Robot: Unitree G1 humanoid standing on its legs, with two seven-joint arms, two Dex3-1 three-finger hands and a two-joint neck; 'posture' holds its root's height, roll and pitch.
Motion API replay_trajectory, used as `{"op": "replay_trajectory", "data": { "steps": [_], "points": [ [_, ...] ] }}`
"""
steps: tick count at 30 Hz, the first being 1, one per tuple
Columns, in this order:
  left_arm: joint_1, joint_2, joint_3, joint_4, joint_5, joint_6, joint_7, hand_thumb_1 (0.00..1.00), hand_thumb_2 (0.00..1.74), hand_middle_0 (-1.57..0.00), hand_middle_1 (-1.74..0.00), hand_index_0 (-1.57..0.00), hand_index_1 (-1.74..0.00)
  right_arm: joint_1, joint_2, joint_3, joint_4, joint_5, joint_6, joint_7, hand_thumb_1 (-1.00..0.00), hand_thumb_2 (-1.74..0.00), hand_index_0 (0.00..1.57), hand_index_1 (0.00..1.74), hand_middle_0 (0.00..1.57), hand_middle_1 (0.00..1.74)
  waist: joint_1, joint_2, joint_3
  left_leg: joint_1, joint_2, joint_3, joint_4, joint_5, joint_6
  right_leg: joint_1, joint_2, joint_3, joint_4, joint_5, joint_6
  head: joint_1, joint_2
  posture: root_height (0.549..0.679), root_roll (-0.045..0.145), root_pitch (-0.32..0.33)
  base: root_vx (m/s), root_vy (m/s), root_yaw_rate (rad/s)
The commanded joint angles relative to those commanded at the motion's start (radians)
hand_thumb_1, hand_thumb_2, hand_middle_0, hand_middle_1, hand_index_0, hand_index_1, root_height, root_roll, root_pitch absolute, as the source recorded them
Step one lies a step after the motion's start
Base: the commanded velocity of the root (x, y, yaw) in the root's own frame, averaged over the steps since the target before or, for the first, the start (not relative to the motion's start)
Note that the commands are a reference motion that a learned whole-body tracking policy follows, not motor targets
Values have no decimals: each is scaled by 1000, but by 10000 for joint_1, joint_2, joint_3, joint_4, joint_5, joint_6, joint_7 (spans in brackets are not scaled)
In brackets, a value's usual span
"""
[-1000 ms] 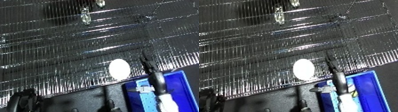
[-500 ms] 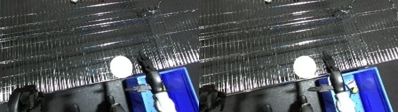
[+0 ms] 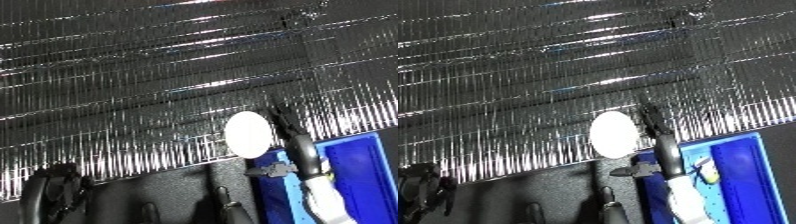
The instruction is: Pick up the object and place it into the box
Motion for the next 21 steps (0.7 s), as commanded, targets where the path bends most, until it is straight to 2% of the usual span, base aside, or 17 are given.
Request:
{"op": "replay_trajectory", "data": {
  "steps": [9,20,21],
  "points": [
    [-132,2,-125,42,-8,96,104,1000,1740,-1570,-1740,-1570,-1740,-466,65,85,48,243,-7,39,0,0,0,0,0,0,40,42,0,-144,-7,-12,106,-69,10,-161,-10,-16,90,-26,-21,165,38,618,45,51,21,-7,12],
    [-284,-55,-185,106,25,206,146,1000,1740,-1570,-1740,-1570,-1740,-919,287,140,-5,410,34,76,-550,-957,864,957,864,957,81,86,0,-183,-15,-16,125,-92,11,-249,-7,-25,198,-89,-65,260,-61,617,47,56,16,-10,22],
    [-287,-55,-183,95,23,221,158,1000,1740,-1570,-1740,-1570,-1740,-919,298,135,-2,387,43,41,-550,-957,864,957,864,957,81,86,0,-158,-14,-14,95,-82,13,-232,-3,-28,182,-87,-67,266,-58,617,47,56,4,-14,3]
  ]
}}
